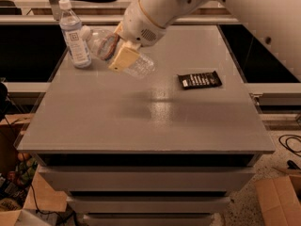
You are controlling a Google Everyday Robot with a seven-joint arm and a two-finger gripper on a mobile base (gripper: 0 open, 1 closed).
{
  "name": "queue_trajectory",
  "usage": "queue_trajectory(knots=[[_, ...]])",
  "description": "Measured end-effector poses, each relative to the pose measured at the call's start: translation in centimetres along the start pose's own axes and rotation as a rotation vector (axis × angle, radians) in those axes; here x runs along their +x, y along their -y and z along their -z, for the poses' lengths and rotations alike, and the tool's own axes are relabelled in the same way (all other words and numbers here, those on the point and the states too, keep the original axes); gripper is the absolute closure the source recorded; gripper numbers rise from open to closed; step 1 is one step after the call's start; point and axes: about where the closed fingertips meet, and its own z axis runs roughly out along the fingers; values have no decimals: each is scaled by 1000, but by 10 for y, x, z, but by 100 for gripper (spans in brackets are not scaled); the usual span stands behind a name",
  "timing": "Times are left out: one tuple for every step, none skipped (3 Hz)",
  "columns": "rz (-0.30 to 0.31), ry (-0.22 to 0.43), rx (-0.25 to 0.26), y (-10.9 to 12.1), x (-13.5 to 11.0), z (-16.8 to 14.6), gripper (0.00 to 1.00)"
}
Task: Knock water bottle over
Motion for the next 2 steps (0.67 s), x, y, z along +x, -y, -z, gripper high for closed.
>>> queue_trajectory(knots=[[24,-196,-30,-2,2,0,100],[42,-389,-41,-1,21,1,100]])
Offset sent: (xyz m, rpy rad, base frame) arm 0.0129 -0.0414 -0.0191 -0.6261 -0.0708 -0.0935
